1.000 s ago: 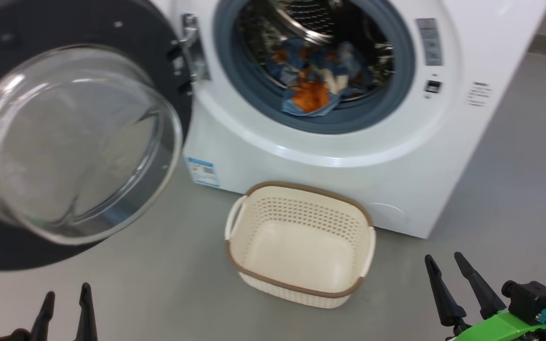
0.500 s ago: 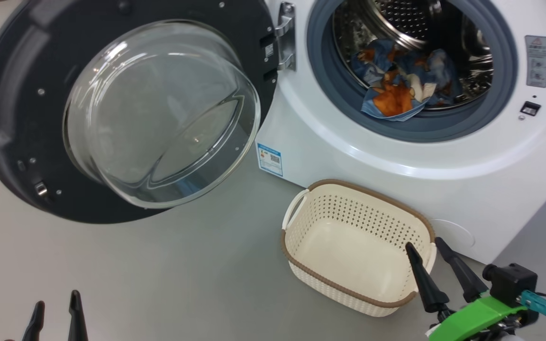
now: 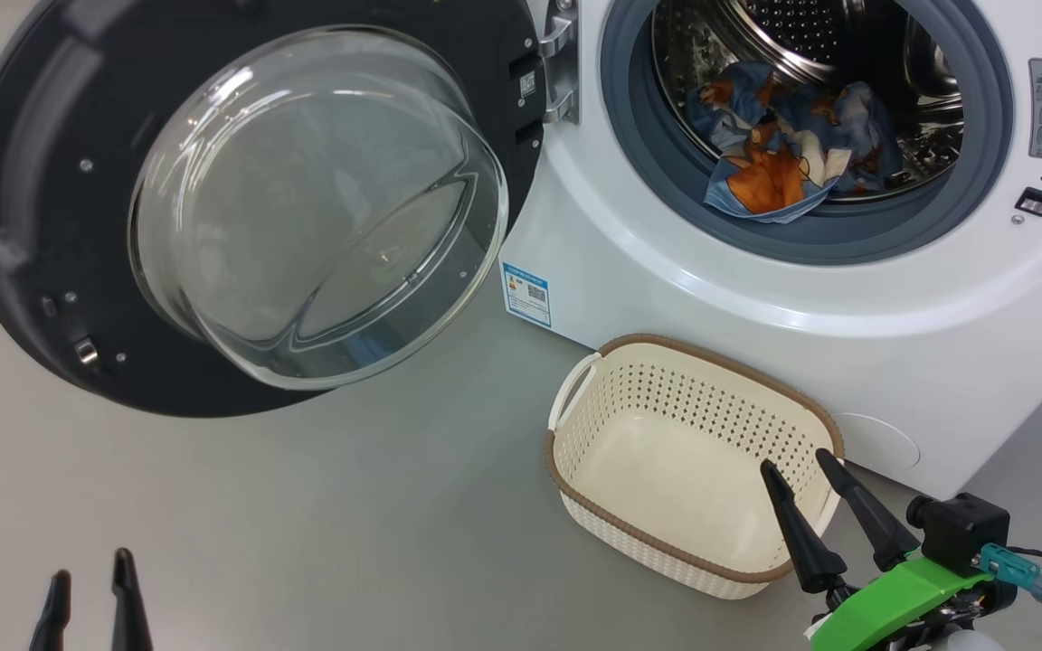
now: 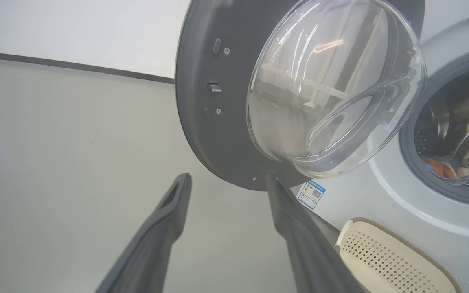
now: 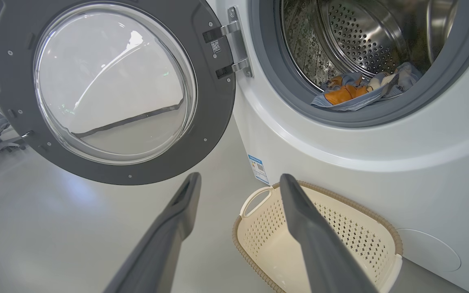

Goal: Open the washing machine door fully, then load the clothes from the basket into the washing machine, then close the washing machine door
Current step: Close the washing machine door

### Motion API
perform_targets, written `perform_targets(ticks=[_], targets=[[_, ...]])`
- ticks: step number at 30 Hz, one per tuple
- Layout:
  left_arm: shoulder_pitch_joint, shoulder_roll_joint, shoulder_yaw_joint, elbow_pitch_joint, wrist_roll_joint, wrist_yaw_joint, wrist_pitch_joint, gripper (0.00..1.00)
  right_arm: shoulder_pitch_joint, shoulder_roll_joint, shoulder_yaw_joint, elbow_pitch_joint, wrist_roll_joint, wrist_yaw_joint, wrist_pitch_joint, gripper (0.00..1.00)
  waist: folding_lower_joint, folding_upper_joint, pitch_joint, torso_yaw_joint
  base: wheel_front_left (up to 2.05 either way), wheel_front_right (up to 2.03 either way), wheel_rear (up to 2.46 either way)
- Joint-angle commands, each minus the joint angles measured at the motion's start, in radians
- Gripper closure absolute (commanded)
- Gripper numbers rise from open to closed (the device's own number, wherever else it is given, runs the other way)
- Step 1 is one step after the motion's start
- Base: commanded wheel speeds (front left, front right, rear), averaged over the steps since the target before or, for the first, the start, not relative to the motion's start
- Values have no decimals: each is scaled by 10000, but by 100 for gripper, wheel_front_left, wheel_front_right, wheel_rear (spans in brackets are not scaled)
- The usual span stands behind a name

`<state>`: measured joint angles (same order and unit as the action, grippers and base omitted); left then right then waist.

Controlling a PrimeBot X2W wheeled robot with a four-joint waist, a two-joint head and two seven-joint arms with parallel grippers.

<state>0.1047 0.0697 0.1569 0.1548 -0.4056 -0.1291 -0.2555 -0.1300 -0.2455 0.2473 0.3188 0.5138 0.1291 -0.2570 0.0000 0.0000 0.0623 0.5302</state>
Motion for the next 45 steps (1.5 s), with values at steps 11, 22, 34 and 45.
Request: perform_targets(ticks=[11,22,34,45], targets=[[-1951,1759,813,-1443,-1767,-15,-63,100,102,-119,-201,-375,-31,16,-48,0,0,0,375,-73,0,0,0],[-5945,5442,510,1299,-7772,-15,175,100,-7,-153,-637,-664,-358,16,-48,0,0,0,1316,-447,0,0,0],[-7876,7411,146,4145,-11691,-16,4376,100,-534,-210,-386,-615,-486,16,-48,0,0,0,2032,-1160,0,0,0],[-8745,7802,-479,5664,-11834,-16,6218,100,-663,-357,-476,-722,-605,16,-48,0,0,0,2432,-1456,0,0,0]])
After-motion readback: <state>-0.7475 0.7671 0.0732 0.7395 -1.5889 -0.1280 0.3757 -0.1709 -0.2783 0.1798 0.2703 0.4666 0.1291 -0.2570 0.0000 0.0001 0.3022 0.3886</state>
